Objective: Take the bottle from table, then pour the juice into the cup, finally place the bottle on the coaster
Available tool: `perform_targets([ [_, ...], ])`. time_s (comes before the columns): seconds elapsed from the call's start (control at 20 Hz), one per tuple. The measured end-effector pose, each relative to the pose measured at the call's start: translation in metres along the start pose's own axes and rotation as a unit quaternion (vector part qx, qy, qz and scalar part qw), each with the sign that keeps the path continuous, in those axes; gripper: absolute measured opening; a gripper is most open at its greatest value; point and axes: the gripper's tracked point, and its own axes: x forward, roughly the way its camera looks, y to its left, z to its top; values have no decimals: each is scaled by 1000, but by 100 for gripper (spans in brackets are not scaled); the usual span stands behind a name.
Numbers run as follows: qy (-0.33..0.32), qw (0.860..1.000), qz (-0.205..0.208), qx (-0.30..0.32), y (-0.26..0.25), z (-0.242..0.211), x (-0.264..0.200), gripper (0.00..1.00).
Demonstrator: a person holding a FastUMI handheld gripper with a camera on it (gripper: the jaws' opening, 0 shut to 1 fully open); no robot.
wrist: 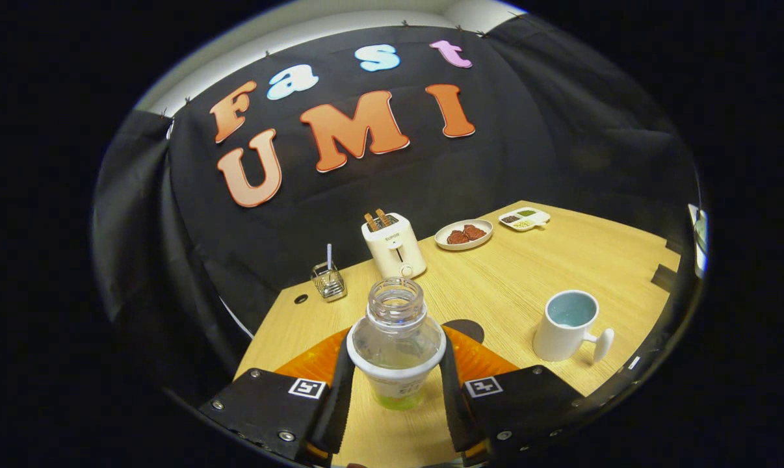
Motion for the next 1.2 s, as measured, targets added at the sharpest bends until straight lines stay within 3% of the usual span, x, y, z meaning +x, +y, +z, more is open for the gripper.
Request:
perform_targets([
  [0.45,-14,987,15,162,-50,30,13,63],
  [0.8,-19,958,10,286,-91,30,27,63],
  [1.2,-30,906,33,421,-101,25,34,63],
])
